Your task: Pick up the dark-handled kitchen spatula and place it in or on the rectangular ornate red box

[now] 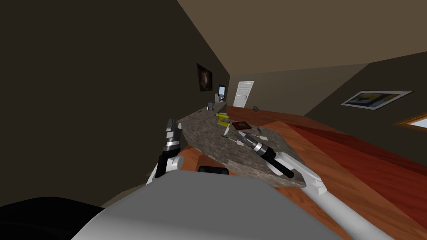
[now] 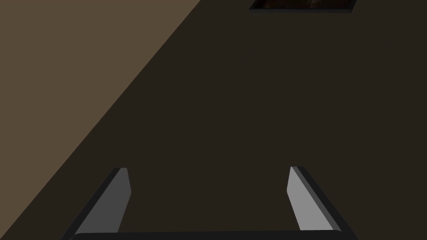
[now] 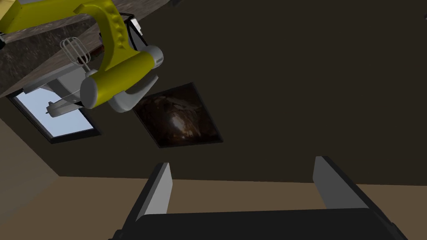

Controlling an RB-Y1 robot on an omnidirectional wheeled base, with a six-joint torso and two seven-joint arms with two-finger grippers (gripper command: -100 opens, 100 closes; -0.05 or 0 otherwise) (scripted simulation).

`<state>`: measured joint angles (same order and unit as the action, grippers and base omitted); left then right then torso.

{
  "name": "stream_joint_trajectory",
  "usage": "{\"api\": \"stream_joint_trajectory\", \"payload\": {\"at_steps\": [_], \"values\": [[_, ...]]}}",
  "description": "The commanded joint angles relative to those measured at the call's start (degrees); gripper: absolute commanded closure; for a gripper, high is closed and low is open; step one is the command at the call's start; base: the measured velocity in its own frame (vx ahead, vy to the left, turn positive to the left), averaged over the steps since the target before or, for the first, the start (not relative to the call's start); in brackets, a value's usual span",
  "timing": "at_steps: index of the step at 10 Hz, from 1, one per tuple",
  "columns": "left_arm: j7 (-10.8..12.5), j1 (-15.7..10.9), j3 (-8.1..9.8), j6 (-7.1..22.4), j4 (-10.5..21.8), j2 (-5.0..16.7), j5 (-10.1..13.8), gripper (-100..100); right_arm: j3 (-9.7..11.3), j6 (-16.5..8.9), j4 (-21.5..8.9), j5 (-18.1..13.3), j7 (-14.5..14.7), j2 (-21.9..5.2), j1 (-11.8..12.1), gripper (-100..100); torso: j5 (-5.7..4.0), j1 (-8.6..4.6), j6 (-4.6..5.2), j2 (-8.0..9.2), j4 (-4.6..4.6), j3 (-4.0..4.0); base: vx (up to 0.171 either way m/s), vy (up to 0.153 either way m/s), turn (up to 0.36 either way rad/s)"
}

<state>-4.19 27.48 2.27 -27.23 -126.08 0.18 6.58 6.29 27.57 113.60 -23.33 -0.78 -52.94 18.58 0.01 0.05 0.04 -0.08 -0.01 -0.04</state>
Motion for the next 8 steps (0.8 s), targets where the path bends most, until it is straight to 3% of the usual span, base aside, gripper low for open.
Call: {"api": "stream_joint_trajectory", "payload": {"at_steps": [1, 8], "values": [[0.0, 0.0, 0.0, 0.0, 0.0, 0.0, 0.0, 0, 0.5, 0.5, -1.6, -1.2, 0.0, -2.9, 0.6, -100, 0.0, 0.0, 0.0, 0.0, 0.0, 0.0, 0.012, 0.024, 0.16], [0.0, 0.0, 0.0, 0.0, 0.0, 0.0, 0.0, 0, 2.2, 1.8, -6.2, -4.3, 0.5, -14.1, 2.8, -100, 0.0, 0.06, -0.02, -0.09, -0.02, -0.05, 0.023, 0.03, 0.14]]}}
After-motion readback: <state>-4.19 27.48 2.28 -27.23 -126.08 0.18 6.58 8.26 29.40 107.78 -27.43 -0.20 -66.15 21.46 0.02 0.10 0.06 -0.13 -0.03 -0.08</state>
